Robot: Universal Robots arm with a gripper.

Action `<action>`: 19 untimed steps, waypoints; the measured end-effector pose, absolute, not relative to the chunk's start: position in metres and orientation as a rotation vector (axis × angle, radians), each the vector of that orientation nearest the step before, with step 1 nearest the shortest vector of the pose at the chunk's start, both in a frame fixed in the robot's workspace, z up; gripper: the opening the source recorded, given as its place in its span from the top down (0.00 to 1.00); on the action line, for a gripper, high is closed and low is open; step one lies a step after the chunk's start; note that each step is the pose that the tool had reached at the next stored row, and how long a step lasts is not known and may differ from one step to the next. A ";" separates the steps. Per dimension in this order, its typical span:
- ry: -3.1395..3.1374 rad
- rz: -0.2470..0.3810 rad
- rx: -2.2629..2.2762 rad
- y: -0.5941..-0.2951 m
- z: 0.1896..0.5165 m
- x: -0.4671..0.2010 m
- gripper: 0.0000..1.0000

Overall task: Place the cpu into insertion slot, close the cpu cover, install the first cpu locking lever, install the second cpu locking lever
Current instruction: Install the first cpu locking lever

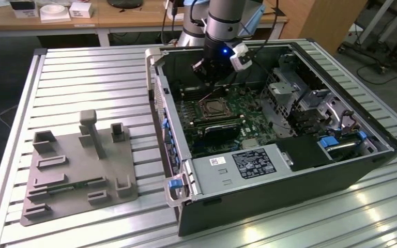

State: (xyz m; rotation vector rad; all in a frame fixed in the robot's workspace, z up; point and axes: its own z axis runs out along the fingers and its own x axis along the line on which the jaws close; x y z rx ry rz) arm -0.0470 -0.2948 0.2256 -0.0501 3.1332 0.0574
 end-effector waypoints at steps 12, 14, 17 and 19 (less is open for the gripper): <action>3.133 0.044 -0.050 -0.295 0.223 -0.045 0.90; 3.133 0.044 -0.050 -0.295 0.221 -0.044 0.90; 3.133 0.043 -0.050 -0.294 0.218 -0.041 0.90; 3.133 0.043 -0.050 -0.294 0.217 -0.038 0.90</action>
